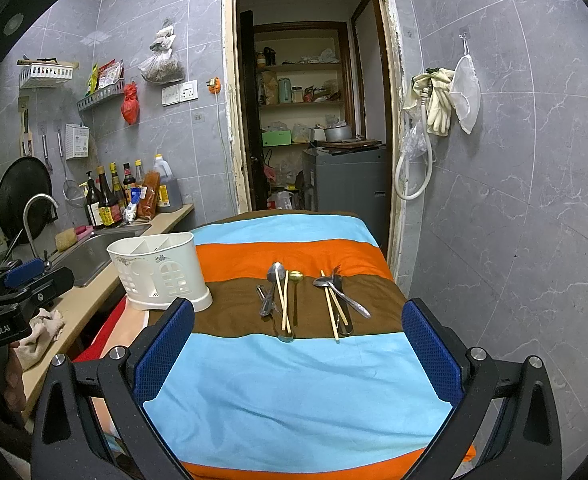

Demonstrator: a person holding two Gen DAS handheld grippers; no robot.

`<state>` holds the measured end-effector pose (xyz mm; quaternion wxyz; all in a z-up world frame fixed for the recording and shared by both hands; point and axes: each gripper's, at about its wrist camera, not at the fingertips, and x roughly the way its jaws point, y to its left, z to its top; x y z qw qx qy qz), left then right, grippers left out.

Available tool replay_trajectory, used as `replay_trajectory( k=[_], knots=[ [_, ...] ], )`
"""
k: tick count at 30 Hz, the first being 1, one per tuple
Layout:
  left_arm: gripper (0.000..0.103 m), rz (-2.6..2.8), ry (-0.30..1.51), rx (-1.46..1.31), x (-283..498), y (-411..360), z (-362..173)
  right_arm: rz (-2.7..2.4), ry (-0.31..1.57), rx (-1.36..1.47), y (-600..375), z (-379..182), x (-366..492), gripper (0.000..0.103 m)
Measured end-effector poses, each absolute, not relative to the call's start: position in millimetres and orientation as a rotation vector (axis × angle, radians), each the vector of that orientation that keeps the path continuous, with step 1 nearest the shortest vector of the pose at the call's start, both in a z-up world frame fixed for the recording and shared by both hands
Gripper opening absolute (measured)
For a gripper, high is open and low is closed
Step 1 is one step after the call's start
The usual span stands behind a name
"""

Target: Organize utensils

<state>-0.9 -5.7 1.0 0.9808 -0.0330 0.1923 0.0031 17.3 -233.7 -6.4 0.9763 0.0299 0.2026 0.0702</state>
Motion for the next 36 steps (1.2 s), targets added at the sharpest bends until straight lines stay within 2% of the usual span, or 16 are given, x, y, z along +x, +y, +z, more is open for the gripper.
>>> replay_trajectory(
  k=[19,36],
  knots=[
    [0.102,-0.008,0.395,-0.070,19,-7,12,0.139,0.402,0.066,-241,2,22,0.102],
    [0.102,-0.015,0.359,-0.109,114,-41,11,0.107,0.336,0.072,-288,43,127,0.102]
  ],
)
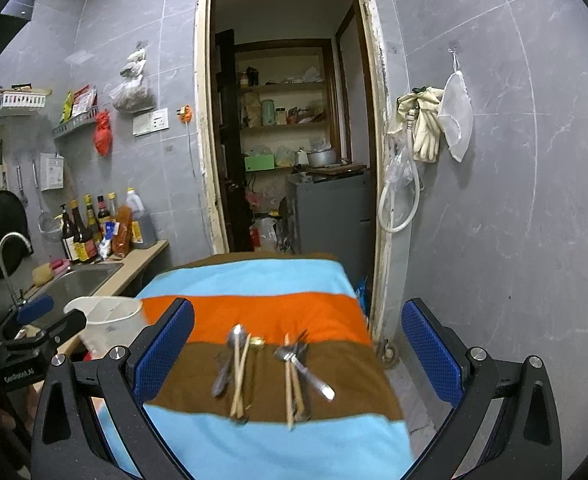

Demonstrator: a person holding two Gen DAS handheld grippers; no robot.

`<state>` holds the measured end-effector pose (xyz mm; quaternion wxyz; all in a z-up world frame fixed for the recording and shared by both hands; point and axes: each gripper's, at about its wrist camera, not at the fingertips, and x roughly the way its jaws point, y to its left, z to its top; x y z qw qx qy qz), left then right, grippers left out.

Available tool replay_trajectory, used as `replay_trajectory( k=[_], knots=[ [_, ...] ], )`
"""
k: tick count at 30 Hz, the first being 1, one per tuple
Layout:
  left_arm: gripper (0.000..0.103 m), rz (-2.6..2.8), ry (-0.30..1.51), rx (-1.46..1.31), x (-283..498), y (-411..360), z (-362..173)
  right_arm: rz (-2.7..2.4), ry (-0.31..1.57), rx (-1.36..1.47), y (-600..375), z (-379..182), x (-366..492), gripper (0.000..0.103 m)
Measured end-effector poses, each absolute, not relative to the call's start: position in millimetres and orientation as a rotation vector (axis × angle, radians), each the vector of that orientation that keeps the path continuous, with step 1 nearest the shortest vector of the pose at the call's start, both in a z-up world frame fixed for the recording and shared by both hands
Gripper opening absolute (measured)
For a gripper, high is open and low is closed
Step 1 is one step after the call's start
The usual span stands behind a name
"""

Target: Organize utensils

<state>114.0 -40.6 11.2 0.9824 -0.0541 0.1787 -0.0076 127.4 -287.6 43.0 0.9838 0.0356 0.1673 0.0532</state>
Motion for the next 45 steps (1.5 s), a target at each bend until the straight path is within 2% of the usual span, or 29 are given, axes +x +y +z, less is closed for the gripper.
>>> replay_trajectory(
  k=[10,13,16,18,24,25,27,31,36,40,42,45],
  knots=[
    [0.102,-0.016,0.488,-0.166,214,-77,-24,0.254,0.499,0.110,-324,-2,250,0.102],
    [0.094,0.000,0.531,-0.159,240,-83,-38,0.297,0.563,0.135,-326,-30,280,0.099],
    [0.082,0.017,0.592,-0.185,266,-83,-54,0.352,0.648,0.153,-322,-62,316,0.084],
    [0.072,0.021,0.636,-0.226,286,-79,-68,0.384,0.692,0.163,-316,-83,332,0.070],
    [0.047,0.048,0.746,-0.271,331,-77,-103,0.447,0.845,0.215,-299,-143,378,0.042],
    [0.046,0.052,0.769,-0.276,339,-76,-111,0.454,0.862,0.224,-297,-151,383,0.040],
    [0.037,0.055,0.822,-0.302,351,-72,-123,0.474,0.905,0.255,-292,-167,394,0.036],
    [0.030,0.044,0.895,-0.325,362,-68,-143,0.515,0.975,0.303,-280,-192,407,0.036],
    [0.029,-0.023,0.933,-0.393,372,-64,-157,0.546,1.024,0.344,-276,-210,418,0.035],
    [0.028,-0.064,0.968,-0.395,382,-66,-162,0.556,1.081,0.390,-272,-221,427,0.023],
    [0.017,-0.077,0.981,-0.392,385,-67,-162,0.558,1.100,0.411,-272,-226,429,0.019],
    [0.010,-0.078,0.991,-0.413,387,-64,-160,0.557,1.124,0.449,-275,-231,429,0.016]
  ],
)
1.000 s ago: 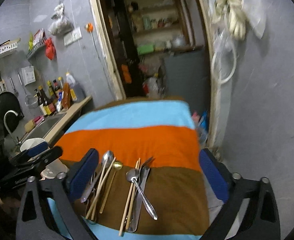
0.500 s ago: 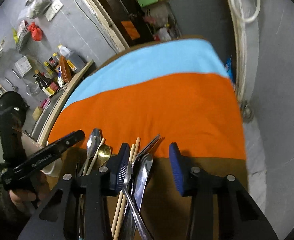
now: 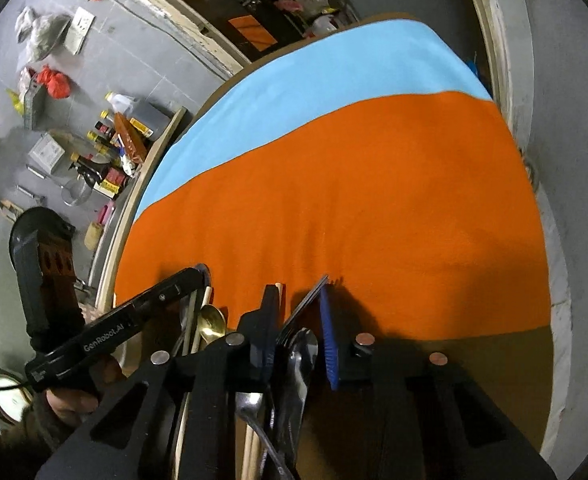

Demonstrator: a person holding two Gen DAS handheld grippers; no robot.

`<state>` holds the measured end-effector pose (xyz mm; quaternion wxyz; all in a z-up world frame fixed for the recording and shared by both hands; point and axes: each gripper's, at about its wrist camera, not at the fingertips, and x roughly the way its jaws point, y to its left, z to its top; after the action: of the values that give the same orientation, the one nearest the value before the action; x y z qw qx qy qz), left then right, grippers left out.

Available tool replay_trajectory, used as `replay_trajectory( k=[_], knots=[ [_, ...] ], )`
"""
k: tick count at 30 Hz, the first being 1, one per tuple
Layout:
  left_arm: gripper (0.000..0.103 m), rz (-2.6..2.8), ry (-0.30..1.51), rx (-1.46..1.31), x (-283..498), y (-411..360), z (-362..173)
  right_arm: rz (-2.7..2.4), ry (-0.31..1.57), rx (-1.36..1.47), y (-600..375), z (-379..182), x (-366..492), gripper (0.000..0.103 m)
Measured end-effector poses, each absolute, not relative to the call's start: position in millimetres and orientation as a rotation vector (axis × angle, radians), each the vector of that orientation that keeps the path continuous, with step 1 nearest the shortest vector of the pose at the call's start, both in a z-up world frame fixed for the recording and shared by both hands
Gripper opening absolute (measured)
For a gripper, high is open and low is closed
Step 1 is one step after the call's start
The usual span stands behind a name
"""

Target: Organize utensils

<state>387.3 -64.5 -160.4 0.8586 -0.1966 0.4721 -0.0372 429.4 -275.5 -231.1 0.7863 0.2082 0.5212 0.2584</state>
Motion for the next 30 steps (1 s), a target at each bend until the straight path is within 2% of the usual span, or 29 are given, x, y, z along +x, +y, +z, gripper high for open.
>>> replay_trajectory(
  k=[11,23,30],
  knots=[
    [0.005,-0.055,0.936,-0.364,368,-67,-116,0.584,1.095,0.629,-278,-218,411,0.007],
    [0.004,0.023,0.619,-0.253,289,-52,-29,0.619,0.906,0.631,-251,-154,370,0.002],
    [0.002,0.009,0.512,-0.253,255,-19,9,0.589,0.761,0.632,-244,-105,338,0.002]
  ],
)
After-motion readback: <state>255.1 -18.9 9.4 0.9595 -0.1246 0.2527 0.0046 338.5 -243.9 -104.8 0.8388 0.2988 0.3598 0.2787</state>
